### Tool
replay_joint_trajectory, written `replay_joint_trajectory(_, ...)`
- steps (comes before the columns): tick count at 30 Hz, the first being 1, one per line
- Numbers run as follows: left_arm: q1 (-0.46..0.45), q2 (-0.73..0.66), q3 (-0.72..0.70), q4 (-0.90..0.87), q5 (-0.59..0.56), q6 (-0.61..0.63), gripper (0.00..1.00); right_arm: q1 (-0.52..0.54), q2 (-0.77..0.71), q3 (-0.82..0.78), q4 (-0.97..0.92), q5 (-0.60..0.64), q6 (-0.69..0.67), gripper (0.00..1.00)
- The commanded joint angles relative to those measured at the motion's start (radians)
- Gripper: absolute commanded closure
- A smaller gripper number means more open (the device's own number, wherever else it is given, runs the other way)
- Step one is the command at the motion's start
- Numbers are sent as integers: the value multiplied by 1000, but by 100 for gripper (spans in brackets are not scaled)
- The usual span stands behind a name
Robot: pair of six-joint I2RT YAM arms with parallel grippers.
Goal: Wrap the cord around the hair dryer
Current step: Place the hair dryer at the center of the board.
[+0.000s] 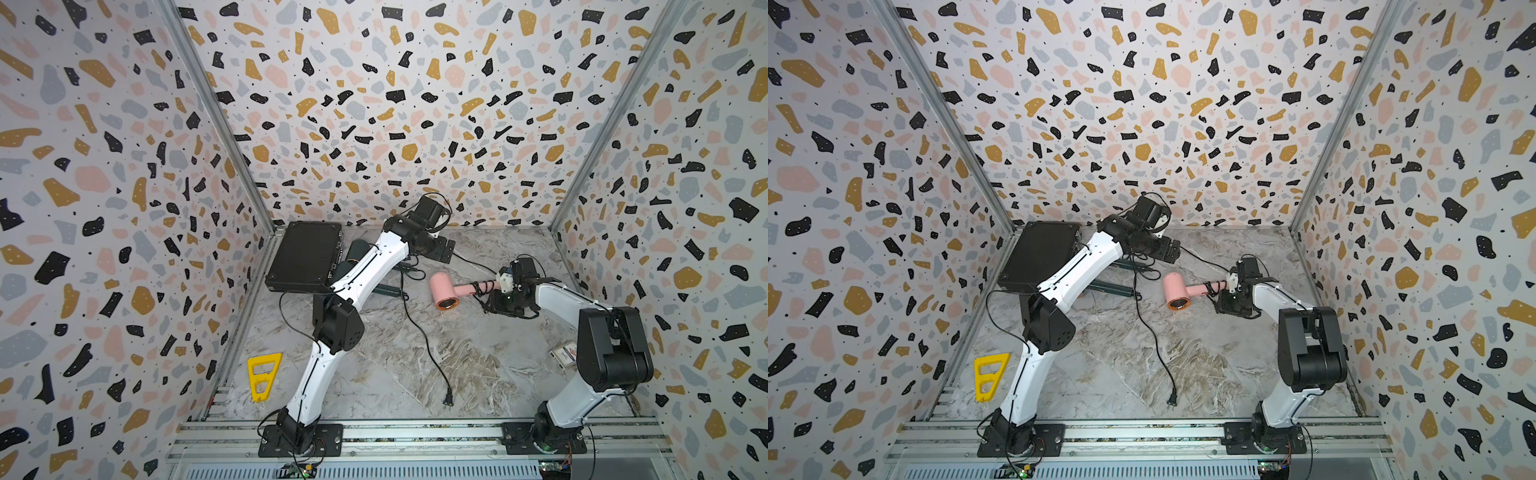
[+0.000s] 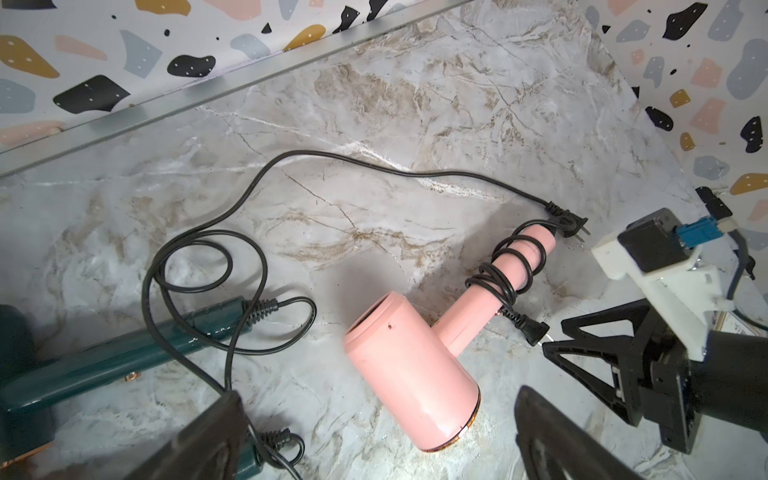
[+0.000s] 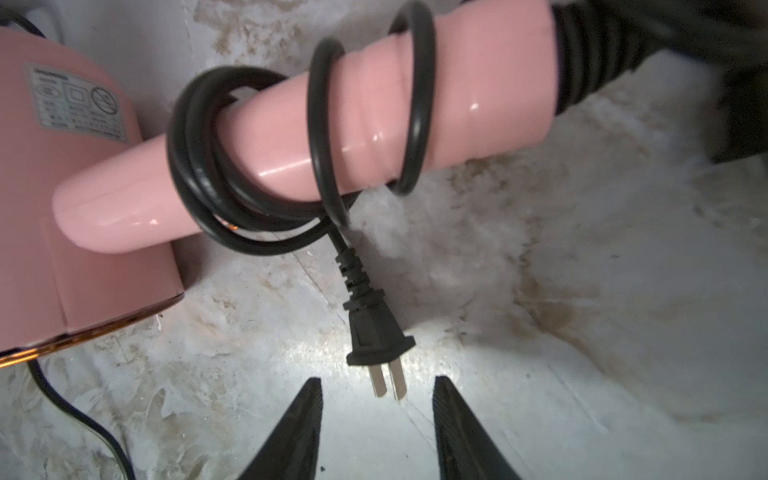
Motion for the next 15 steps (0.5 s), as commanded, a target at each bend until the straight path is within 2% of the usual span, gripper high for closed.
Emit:
replay_joint_trajectory(1, 29, -104, -74, 0, -5, 36, 1, 0, -101, 68, -68, 11, -25, 54)
replay_joint_trajectory(6, 123, -275, -301, -11, -67, 92, 1, 10, -193, 68, -42, -63, -31, 50)
replay_joint_trajectory(10, 230, -376, -457, -9, -69, 110, 1, 77, -222, 61, -37, -59, -42, 43)
replay_joint_trajectory(15, 329, -336, -458, -71, -49, 162, 1, 168, -257, 46, -54, -59, -36, 32)
